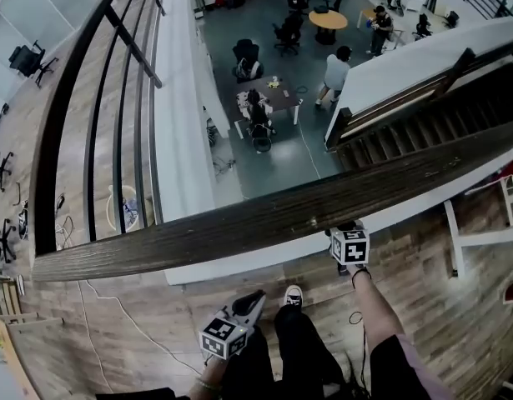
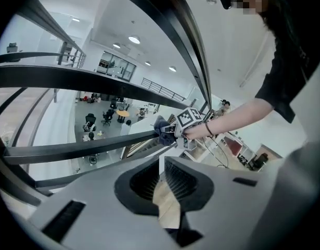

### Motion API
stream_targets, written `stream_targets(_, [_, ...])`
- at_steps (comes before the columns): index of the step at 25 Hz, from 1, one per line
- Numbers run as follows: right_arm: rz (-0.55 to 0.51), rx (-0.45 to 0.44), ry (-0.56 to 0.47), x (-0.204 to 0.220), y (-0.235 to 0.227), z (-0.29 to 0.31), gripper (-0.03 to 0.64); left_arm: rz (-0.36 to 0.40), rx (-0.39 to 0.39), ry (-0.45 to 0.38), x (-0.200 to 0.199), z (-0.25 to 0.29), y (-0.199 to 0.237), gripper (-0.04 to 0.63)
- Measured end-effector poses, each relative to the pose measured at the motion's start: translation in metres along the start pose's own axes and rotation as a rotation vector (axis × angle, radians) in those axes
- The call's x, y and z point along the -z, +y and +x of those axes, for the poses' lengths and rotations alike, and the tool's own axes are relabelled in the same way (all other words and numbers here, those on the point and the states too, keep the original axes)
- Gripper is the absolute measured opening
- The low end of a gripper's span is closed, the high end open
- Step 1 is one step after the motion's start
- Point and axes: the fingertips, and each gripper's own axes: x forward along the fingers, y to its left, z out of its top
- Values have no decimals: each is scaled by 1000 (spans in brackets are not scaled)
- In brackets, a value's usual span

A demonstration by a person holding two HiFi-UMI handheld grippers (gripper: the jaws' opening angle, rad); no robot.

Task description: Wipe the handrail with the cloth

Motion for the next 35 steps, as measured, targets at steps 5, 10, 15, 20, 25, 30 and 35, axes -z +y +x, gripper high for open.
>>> stream_targets(5, [39, 58, -5, -3, -71, -7, 103, 15, 16, 38, -5, 32, -16, 31])
stream_targets(10, [65, 123, 5, -6, -128, -14, 103, 28, 31, 45, -18, 54, -28, 31])
stream_targets(15, [95, 196, 25, -2, -176, -25, 103, 50, 25, 45, -25, 64, -35, 31])
stream_targets(20, [1, 210, 60, -8, -164, -28, 103, 45, 9, 38, -30, 54, -34, 31])
stream_targets(25, [52, 176, 5, -6, -135, -47, 103, 40, 5, 20, -29, 42, -37, 31])
stream_targets(30, [148, 162, -30, 14, -100, -84, 103, 57, -14, -5, -24, 18, -36, 31])
stream_targets(35, [187, 136, -66, 21, -45, -135, 103, 62, -37, -43, -22, -34, -35, 31])
